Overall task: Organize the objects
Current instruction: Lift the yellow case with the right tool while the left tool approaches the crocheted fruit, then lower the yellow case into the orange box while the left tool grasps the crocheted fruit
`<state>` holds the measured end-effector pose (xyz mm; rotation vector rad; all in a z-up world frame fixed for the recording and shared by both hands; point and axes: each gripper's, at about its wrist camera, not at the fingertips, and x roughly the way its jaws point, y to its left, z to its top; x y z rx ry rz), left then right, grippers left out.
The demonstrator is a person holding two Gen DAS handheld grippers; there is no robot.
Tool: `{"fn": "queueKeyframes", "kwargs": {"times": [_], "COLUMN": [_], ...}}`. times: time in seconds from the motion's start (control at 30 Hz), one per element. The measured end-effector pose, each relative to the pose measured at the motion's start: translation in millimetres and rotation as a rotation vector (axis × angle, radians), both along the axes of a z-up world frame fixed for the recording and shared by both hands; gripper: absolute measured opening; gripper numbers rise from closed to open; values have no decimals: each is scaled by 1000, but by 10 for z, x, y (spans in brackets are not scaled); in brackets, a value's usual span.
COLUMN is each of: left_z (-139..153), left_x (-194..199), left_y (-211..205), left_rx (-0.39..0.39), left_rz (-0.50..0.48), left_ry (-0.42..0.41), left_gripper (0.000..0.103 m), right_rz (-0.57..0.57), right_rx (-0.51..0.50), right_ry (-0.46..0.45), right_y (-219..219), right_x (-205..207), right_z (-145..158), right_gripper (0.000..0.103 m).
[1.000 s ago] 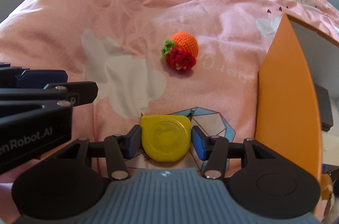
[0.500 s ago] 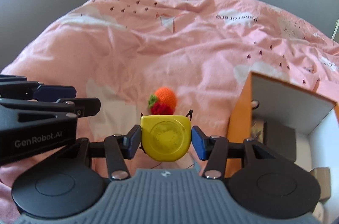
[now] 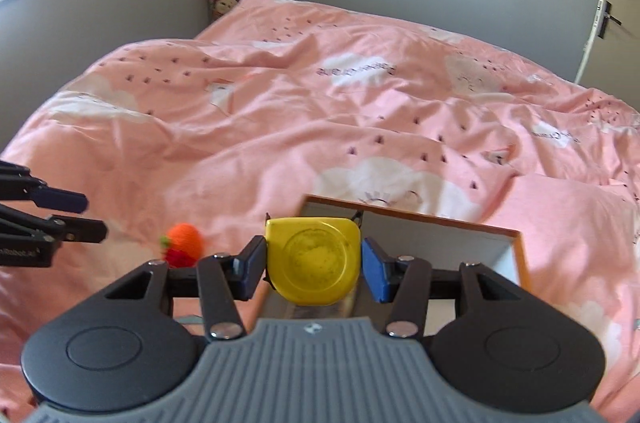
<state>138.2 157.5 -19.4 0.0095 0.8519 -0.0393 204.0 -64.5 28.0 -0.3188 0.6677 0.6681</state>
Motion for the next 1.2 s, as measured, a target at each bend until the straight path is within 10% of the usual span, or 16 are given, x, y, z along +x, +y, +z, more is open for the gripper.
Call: {"fn": "queueKeyframes", "kwargs": {"times": [0.17, 0.57, 1.2], "left_z": [-233, -680, -845], "left_x": [280, 827, 1035], "left_y": [-123, -221, -195], "left_rx": [18, 42, 57], "left_rz": [-118, -19, 25], "left_ry": [83, 209, 255], "left_gripper": [59, 62, 47], "right_rz": [-55, -107, 67], "right_rx": [-14, -187, -609], "right_ry": [63, 184, 116], "right_y": [-274, -568, -274], "right_x": [319, 992, 956], "right_z": [-124, -659, -1043], "right_gripper": [54, 54, 53]}}
